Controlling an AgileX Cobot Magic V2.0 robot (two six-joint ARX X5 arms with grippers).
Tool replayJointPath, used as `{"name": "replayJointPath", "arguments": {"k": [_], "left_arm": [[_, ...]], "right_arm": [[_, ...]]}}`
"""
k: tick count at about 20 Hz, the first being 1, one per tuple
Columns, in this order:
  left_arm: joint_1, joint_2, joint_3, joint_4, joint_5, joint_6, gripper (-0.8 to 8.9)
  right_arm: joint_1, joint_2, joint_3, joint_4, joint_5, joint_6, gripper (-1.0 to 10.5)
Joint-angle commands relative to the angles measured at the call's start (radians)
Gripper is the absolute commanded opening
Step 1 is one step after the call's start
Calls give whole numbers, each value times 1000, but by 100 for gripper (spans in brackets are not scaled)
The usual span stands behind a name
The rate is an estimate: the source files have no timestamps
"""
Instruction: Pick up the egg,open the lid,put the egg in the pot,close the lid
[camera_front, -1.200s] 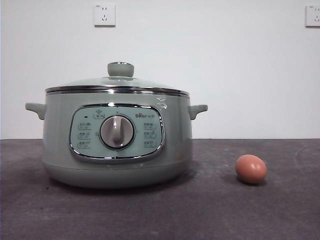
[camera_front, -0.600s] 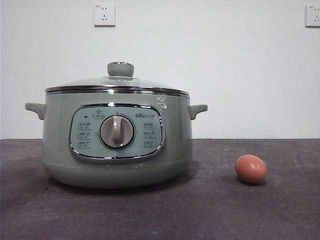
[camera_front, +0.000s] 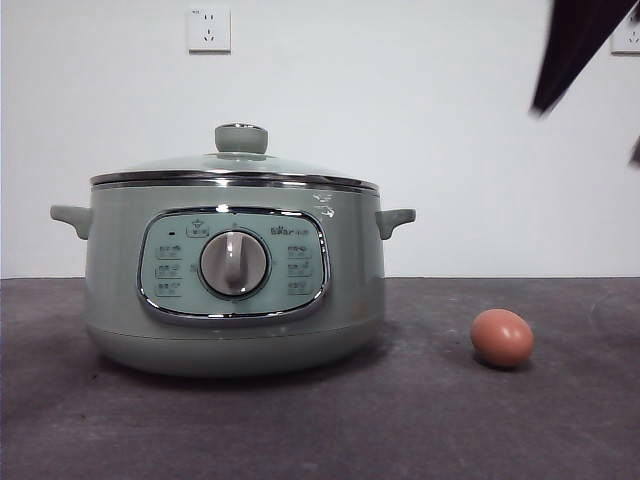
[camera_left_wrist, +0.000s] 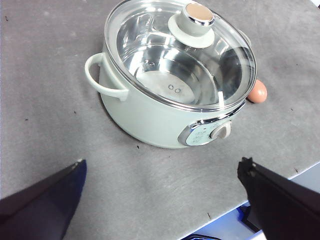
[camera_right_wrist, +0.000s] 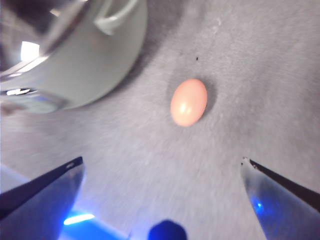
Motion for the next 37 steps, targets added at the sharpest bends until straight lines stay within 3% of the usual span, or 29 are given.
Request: {"name": "replayJointPath", "arguments": {"k": [1, 6, 11, 14, 23, 28, 31, 37], "left_arm": [[3, 0, -1, 3, 2, 3, 632], [3, 0, -1, 3, 1, 3, 632], [3, 0, -1, 3, 0, 3, 632], [3, 0, -1, 3, -1, 3, 632], [3, 0, -1, 6, -1, 3, 632], [3, 0, -1, 6, -2, 3, 632], [3, 0, -1, 7, -2, 3, 632], [3, 21, -1, 22, -2, 4, 628]], "right_arm": [[46, 104, 1, 61, 47, 31, 595], [115, 303, 1, 188, 188, 90, 593], [148, 423, 1, 261, 245, 107, 589], [153, 466, 1, 293, 244, 107, 506], [153, 550, 1, 320, 266, 121, 490], [153, 562, 1, 343, 259, 126, 252], [153, 562, 1, 337, 258, 125, -23], [151, 526, 1, 319, 259, 104, -12]]}}
